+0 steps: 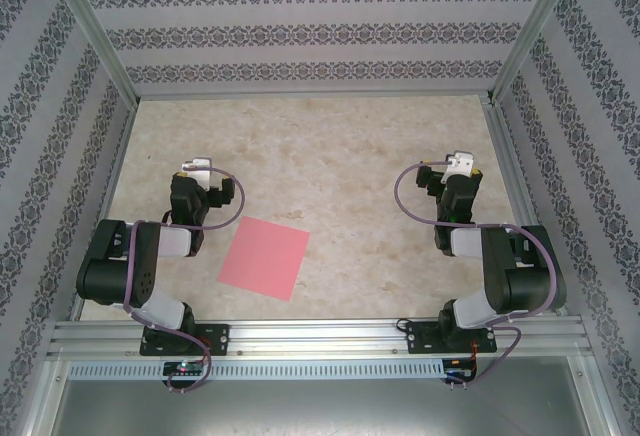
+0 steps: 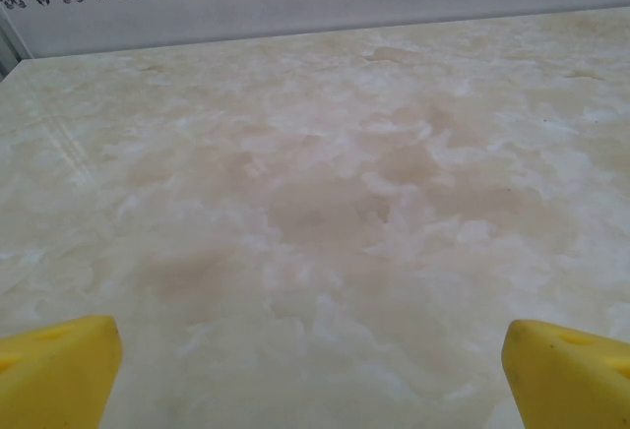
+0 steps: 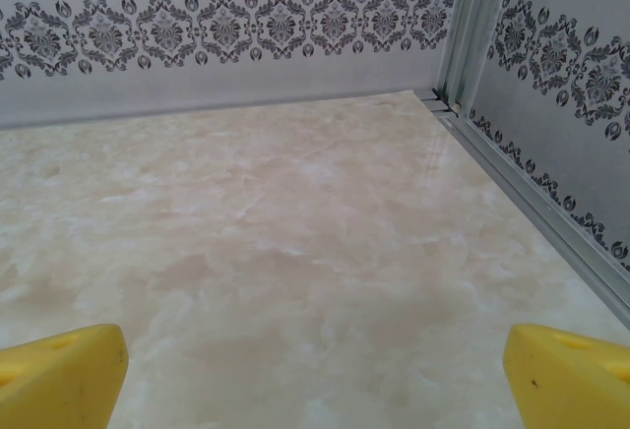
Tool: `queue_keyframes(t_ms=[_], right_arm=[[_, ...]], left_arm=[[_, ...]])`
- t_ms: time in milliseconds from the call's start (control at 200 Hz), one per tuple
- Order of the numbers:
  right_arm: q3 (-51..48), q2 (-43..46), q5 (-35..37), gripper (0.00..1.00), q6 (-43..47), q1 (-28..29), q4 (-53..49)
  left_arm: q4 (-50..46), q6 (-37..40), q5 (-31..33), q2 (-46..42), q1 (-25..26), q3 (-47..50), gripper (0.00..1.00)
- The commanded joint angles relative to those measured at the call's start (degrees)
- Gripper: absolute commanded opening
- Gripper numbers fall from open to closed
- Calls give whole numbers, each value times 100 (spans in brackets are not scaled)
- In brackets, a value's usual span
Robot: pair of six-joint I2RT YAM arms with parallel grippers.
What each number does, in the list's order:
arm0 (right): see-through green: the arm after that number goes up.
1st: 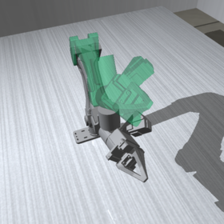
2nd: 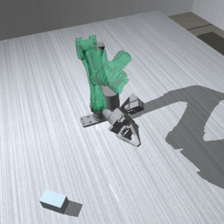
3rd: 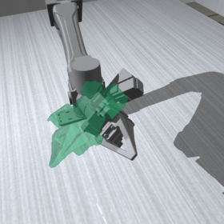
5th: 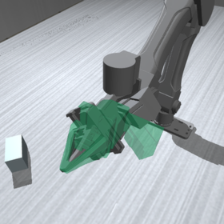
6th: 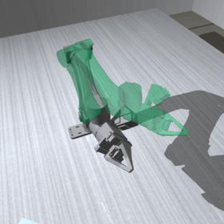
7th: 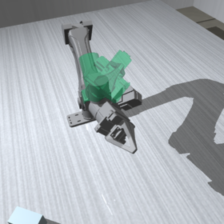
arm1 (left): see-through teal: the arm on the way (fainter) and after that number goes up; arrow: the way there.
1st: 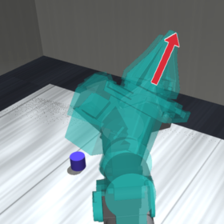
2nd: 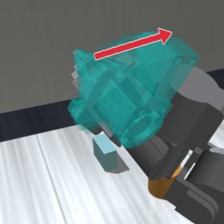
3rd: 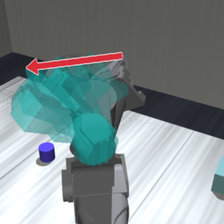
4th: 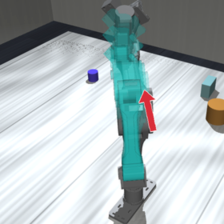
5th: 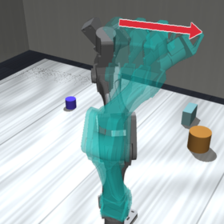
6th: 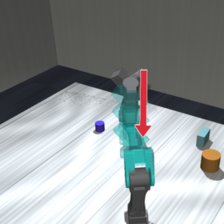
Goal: Fold a paper plane with a square sheet of paper (pick it up from the middle)
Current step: Move the square sheet of paper to the center of the table.
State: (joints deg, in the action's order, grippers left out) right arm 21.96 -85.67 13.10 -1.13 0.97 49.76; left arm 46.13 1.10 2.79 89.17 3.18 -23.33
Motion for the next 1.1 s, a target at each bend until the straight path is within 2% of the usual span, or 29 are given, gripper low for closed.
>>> queue_keyframes(t_ms=[0, 95, 200, 295, 355, 470, 584, 704, 824, 954, 1094], right_arm=[[-55, 33, -211, 98, 54, -46, 165], [16, 426, -81, 98, 119, 40, -280], [198, 1106, 393, 98, 280, 317, -1185], [738, 1651, 981, 98, -11, 591, -2582], [1274, 1848, 1281, 98, -517, 681, -3944], [2182, 1887, 1035, 98, -1205, 878, -5832], [2425, 1823, 663, 98, -1329, 1436, -6190], [2962, 1384, 206, 98, -1467, 2141, -6756], [3644, 699, 72, 98, -1441, 3001, -7282], [4279, -195, -44, 98, -1334, 3918, -7542], [5477, -1444, -145, 98, -852, 4763, -8456]], left_arm=[[110, 83, -105, -2, 45, -50, 100], [-235, -33, 176, -258, 51, -157, 100], [-1561, -261, 544, -808, 51, -586, 100], [-2672, -682, 1141, -1170, 47, -983, 100], [-3385, -1007, 1489, -1385, 42, -1234, 100], [-4645, -1626, 1856, -1847, 40, -1667, 100], [-5827, -2130, 2197, -2277, 34, -2146, 100], [-6960, -2439, 2284, -2521, 33, -2732, 100], [-7541, -2141, 2033, -2579, 42, -3136, 100], [-7576, -2082, 1670, -2641, 42, -3186, 100], [-7473, -2147, 1508, -2650, 38, -3122, 100]])
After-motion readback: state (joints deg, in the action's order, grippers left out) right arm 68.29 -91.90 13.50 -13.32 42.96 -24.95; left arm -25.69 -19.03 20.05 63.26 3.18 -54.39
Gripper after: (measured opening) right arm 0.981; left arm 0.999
